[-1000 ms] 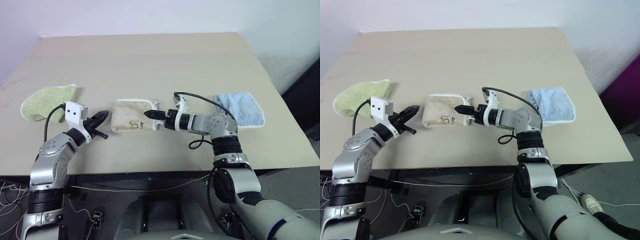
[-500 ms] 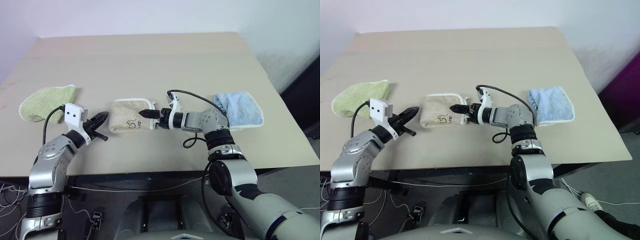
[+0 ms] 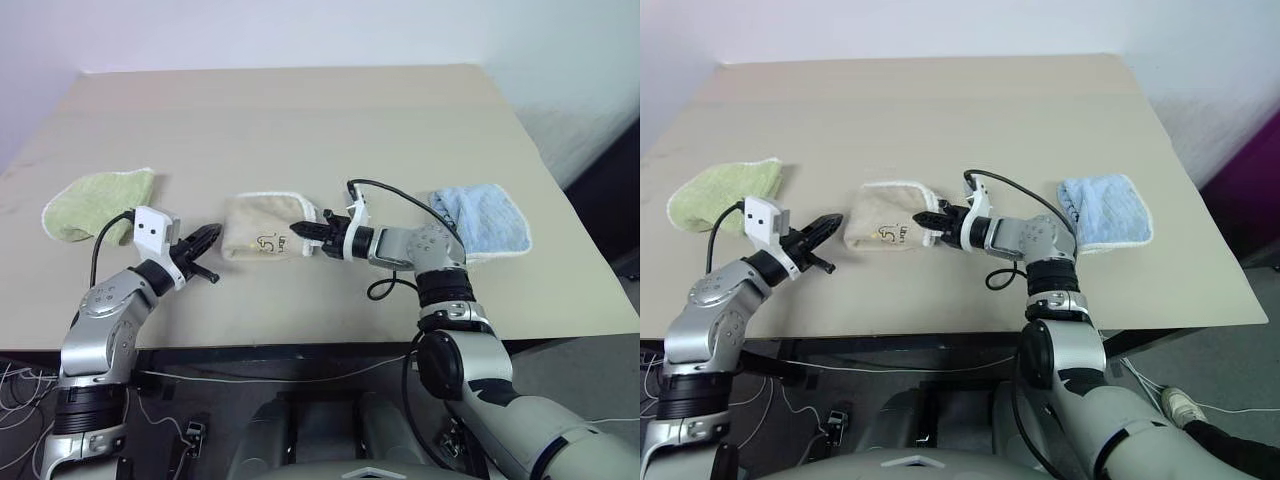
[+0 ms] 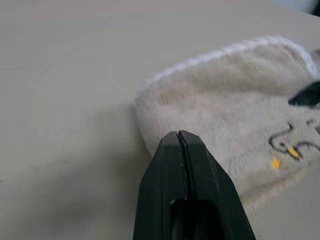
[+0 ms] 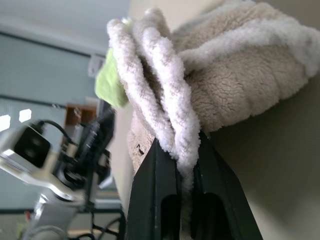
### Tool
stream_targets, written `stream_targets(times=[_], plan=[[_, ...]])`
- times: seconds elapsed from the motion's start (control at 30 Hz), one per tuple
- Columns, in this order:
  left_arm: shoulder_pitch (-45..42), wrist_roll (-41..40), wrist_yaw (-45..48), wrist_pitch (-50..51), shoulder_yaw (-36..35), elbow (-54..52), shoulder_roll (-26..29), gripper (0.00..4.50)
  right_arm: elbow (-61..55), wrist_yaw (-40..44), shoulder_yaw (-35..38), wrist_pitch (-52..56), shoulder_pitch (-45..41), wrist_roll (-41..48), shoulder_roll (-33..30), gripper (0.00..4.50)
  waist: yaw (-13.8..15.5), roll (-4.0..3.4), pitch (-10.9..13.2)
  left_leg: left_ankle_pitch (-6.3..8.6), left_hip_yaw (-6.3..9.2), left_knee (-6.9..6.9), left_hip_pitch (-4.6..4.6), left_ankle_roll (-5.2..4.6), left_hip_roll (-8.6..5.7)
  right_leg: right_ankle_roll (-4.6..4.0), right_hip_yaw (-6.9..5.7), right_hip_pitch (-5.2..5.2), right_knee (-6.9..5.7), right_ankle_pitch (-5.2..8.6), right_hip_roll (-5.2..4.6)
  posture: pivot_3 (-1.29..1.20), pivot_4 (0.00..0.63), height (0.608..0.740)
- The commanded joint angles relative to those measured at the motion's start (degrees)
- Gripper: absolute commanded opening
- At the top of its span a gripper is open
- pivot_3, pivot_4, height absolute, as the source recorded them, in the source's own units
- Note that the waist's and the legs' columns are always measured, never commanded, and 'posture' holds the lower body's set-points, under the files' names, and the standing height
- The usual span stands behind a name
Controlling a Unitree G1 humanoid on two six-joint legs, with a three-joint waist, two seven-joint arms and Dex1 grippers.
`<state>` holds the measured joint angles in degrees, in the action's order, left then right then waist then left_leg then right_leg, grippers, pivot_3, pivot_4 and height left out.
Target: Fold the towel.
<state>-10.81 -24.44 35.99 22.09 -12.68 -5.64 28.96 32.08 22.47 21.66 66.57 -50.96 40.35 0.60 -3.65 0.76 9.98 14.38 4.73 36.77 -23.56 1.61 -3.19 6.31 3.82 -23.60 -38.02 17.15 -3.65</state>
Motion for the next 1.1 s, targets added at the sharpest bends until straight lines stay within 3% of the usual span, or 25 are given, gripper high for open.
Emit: stream_targets(times=[0.03,0.4,0.63,0.83,1.1], plan=[[0.42,-1.19,0.66,-0.37,-0.27,-3.35,0.14,0.00,-9.70,-5.53,7.99,1.64,-0.93,7.14,-1.37,0.03,0.15,0.00,0.00,0.00,0.01,0.00,0.00,0.00,0.00,0.00,0.00,0.00,0.00,0.00,0.00,0.00,0.150,0.740],[-3.19,0.25,2.68,-0.50,5.59,-0.76,-2.49,0.00,-25.74,-33.80,29.87,-4.02,-2.40,19.50,-14.10,0.03,1.53,-0.03,0.02,0.00,-0.01,0.01,-0.02,-0.01,-0.02,0.00,0.00,0.06,0.05,0.00,-0.04,0.00,0.150,0.740],[-7.05,0.85,4.86,-1.29,9.14,2.81,-3.91,0.00,-36.75,-57.22,38.04,-12.26,5.00,26.28,-10.40,0.03,1.05,-0.04,0.01,-0.01,-0.08,0.00,-0.01,-0.03,0.03,0.00,0.07,0.05,0.01,0.00,0.02,0.00,0.150,0.740],[-8.47,1.38,6.25,-1.78,10.84,4.44,-4.74,0.00,-43.12,-72.55,35.63,-14.82,13.50,37.09,-6.04,0.03,1.13,-0.08,0.01,-0.01,-0.11,0.01,-0.01,-0.04,0.03,0.01,0.10,0.04,-0.01,0.00,0.03,0.00,0.150,0.740],[-8.47,1.85,6.48,-2.20,11.52,4.81,-5.69,0.00,-43.90,-77.82,29.42,-21.43,18.22,44.79,-9.96,0.03,1.15,-0.08,0.02,-0.02,-0.11,0.03,0.01,-0.04,0.03,0.01,0.09,0.08,0.01,0.01,0.06,0.00,0.150,0.740]])
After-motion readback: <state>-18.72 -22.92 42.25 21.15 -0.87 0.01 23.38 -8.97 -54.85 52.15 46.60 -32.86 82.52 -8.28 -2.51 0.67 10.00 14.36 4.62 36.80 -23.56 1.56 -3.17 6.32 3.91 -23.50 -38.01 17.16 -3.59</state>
